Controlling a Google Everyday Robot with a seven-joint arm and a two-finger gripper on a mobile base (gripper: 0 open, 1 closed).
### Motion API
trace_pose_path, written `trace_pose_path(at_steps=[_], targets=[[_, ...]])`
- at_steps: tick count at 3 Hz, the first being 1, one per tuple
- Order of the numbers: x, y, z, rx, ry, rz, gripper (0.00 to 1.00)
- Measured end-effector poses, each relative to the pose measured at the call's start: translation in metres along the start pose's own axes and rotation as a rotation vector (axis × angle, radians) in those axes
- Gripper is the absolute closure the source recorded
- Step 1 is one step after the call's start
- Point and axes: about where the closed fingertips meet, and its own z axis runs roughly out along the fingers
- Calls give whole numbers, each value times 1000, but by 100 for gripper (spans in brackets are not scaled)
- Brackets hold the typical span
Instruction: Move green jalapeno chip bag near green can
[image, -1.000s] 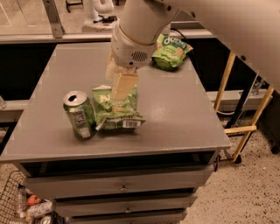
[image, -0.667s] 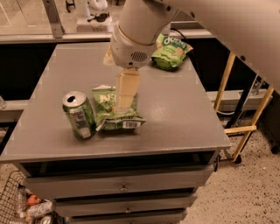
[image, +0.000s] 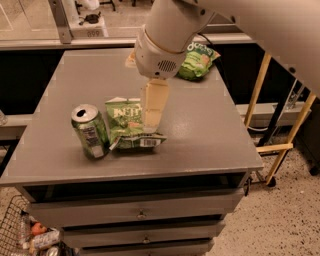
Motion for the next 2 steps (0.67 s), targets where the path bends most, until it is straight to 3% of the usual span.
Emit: trace_pose_path(at_steps=[1,2], targets=[[35,10,-17,51,11,67,0],[90,25,-29,72,10,166,0]])
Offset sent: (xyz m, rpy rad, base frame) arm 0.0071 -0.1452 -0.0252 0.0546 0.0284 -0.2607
